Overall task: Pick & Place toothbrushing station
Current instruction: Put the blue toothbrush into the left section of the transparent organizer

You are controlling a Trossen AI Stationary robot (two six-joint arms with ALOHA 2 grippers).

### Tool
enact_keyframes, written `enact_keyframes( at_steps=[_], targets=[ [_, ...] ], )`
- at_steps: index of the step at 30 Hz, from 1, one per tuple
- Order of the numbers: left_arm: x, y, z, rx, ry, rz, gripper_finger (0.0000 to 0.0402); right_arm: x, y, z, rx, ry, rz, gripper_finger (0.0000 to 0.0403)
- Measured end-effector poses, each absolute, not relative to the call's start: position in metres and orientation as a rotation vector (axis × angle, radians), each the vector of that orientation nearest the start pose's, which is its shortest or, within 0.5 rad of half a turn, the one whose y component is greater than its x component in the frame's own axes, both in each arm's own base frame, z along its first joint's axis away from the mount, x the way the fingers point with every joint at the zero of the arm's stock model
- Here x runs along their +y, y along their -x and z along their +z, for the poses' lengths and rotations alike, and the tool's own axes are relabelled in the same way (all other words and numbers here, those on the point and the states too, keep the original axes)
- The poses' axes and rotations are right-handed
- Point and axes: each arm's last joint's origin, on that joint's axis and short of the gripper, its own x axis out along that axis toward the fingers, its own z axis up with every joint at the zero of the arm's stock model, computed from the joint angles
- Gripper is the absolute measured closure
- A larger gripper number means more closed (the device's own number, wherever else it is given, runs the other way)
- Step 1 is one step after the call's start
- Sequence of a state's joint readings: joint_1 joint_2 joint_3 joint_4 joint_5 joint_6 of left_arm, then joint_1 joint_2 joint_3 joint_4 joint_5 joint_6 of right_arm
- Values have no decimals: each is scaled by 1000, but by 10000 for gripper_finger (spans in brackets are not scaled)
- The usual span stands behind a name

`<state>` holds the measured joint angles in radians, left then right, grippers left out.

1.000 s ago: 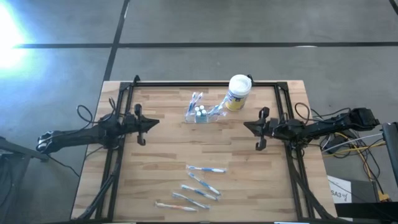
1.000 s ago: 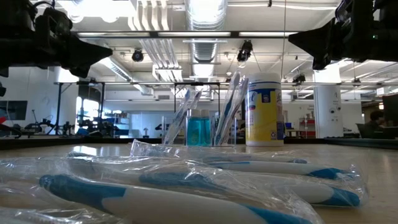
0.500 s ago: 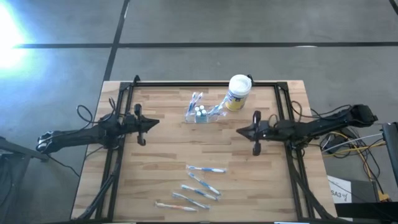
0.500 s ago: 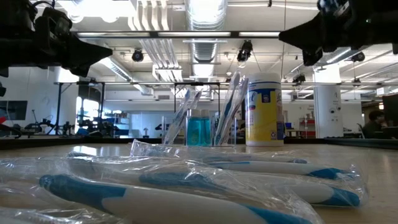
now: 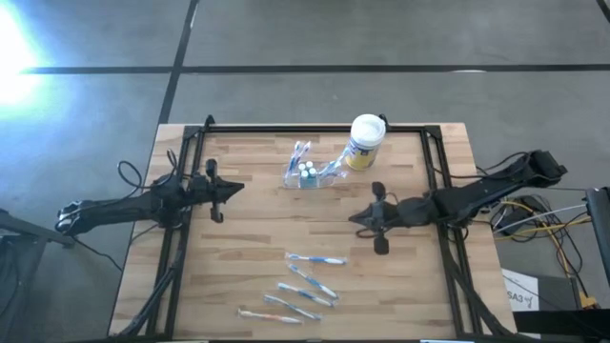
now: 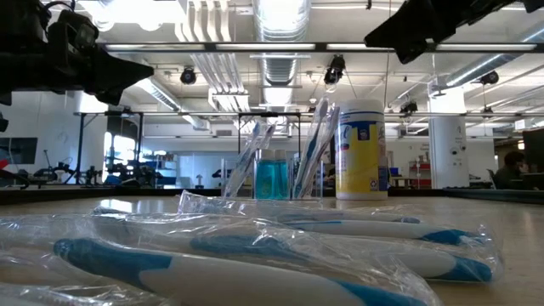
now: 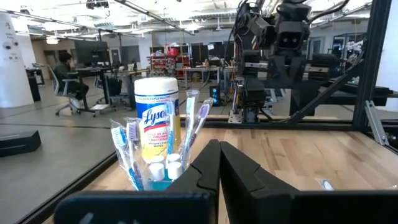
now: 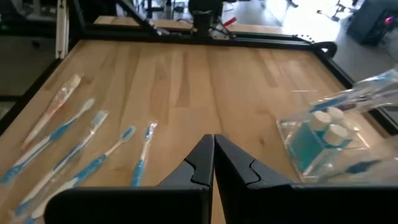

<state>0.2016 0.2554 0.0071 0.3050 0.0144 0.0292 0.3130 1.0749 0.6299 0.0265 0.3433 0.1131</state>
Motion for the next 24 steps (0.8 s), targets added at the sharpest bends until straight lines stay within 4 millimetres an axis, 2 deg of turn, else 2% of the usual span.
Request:
enact_keyframes(
  at_steps=[12,24],
  targets=[
    [22,-111,173,-53,-36,188,392,87,-249,237,510,34,-8,394],
    [22,-111,173,-51,-35,188,392,114,-275,238,592,35,33,394]
  ],
)
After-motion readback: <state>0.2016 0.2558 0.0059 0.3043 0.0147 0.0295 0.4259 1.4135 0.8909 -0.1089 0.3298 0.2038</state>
